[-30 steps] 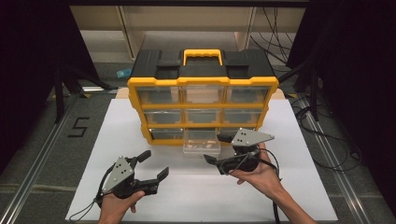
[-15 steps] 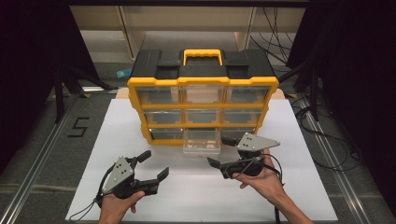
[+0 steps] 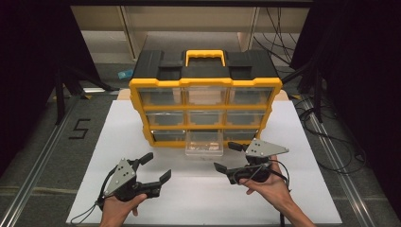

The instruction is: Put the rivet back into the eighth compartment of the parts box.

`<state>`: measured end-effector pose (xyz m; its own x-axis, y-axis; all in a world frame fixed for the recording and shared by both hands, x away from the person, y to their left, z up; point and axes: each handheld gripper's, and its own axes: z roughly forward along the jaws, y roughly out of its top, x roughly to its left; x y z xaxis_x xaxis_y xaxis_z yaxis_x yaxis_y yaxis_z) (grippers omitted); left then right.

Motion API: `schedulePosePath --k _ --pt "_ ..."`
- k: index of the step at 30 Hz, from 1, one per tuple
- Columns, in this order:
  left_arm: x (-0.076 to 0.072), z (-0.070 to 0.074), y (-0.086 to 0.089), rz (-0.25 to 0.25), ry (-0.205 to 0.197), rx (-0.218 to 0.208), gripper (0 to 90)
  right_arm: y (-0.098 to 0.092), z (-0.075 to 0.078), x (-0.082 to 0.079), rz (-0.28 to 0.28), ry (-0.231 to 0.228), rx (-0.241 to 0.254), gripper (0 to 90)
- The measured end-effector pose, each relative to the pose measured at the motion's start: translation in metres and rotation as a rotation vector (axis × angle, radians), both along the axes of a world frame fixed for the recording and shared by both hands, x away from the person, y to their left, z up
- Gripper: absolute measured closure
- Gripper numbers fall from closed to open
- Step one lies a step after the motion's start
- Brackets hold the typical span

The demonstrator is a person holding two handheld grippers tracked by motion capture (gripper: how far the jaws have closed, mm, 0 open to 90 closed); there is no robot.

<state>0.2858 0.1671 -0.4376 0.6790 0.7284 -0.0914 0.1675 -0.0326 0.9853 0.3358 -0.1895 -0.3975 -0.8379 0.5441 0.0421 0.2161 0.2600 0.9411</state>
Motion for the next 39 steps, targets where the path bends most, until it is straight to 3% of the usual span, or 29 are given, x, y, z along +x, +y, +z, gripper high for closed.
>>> schedulePosePath --k 12,14,16,20,23,39 --pt "0.0 0.0 0.0 0.0 0.001 -0.002 16.0 -0.008 -0.005 -0.005 -0.016 0.012 0.003 17.1" --pt "0.0 0.0 0.0 -0.001 0.001 -0.002 16.0 -0.009 -0.006 -0.005 -0.017 -0.004 0.018 17.1" --pt "0.0 0.0 0.0 0.0 0.001 -0.001 16.0 -0.01 -0.007 -0.007 -0.015 0.02 0.019 17.1" --pt "0.0 0.0 0.0 -0.002 -0.001 0.0 16.0 -0.012 -0.009 -0.008 -0.021 0.024 0.01 17.0" --pt "0.0 0.0 0.0 -0.001 0.0 0.0 16.0 -0.013 -0.01 -0.008 -0.029 -0.006 0.015 16.9" --pt "0.0 0.0 0.0 -0.004 -0.001 0.0 16.0 -0.022 -0.018 -0.015 -0.052 0.012 0.029 16.6"
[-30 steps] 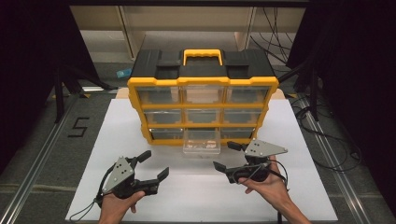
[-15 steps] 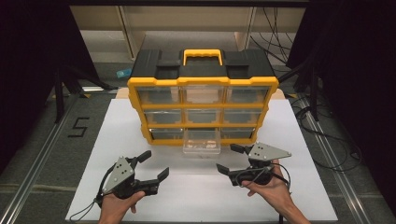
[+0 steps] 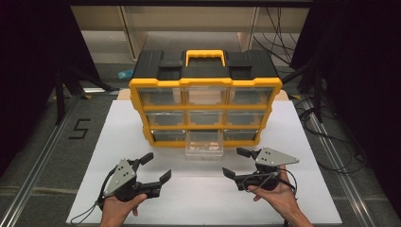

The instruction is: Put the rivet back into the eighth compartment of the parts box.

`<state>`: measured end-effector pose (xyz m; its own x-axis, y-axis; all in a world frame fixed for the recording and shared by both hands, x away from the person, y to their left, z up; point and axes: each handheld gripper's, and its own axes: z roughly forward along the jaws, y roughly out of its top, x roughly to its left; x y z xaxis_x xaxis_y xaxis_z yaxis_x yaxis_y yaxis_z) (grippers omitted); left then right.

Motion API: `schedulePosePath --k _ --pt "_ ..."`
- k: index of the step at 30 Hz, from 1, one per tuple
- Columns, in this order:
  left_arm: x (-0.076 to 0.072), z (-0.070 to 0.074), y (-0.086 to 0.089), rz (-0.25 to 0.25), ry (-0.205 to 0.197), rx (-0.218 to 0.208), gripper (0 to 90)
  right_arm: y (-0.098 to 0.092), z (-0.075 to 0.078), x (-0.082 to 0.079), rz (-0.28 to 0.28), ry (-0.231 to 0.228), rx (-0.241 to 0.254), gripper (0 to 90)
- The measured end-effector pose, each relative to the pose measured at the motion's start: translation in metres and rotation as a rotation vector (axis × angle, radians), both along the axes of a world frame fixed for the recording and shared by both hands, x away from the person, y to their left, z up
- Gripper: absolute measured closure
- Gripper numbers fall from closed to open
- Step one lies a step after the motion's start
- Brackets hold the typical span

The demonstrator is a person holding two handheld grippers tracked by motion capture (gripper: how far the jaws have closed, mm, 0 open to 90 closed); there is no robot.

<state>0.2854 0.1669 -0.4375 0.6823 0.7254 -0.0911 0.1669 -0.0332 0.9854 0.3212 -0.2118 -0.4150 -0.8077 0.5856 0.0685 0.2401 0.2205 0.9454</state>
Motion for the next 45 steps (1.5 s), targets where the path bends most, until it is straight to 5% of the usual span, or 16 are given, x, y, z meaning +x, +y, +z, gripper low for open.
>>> schedulePosePath --k 12,14,37,45 --pt "-0.001 0.0 0.0 -0.003 0.0 0.001 16.0 -0.006 -0.004 -0.004 -0.006 -0.023 0.005 16.4" --pt "0.0 0.0 0.0 -0.002 0.0 -0.001 16.0 -0.007 -0.004 -0.006 0.0 0.004 0.01 16.3" --pt "-0.001 -0.001 -0.001 -0.009 0.001 0.001 16.0 -0.017 -0.013 -0.021 -0.025 0.007 0.002 16.0" --pt "0.0 0.0 -0.002 -0.011 0.0 0.001 16.0 -0.015 -0.017 -0.019 -0.019 0.001 -0.029 16.0"
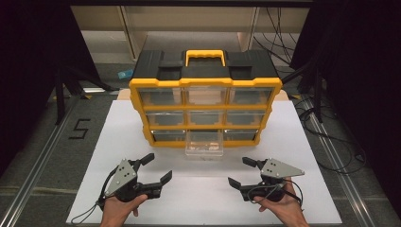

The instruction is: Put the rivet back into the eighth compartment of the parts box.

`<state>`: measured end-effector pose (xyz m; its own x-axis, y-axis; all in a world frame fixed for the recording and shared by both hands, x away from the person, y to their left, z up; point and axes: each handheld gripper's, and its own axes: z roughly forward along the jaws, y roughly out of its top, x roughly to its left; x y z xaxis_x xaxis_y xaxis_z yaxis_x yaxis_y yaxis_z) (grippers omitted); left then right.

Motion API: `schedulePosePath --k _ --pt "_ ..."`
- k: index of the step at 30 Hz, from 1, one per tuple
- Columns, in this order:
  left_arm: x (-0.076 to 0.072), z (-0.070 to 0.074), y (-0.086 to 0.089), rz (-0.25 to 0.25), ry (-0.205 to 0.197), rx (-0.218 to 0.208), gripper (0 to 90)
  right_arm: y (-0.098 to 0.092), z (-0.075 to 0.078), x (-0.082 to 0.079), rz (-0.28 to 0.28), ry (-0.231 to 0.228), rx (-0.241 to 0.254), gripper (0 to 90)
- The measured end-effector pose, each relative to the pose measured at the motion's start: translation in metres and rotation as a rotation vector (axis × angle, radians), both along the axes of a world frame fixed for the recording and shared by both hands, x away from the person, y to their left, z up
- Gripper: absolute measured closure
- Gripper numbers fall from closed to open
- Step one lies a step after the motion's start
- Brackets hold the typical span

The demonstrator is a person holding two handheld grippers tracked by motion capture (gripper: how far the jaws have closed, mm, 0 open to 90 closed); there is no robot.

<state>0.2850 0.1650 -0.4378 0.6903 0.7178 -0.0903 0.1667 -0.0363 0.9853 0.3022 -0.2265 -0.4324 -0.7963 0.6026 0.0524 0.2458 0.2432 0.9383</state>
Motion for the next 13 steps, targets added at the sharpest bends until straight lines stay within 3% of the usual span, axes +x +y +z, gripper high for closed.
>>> schedulePosePath --k 7,13 --pt "0.0002 0.0 0.0003 0.002 0.001 0.0 16.0 -0.0002 0.0009 0.001 -0.011 -0.022 0.02 16.0" --pt "0.0001 0.0001 0.0004 0.002 0.001 -0.001 16.0 -0.0007 0.0017 0.0006 -0.006 -0.011 0.022 16.0"
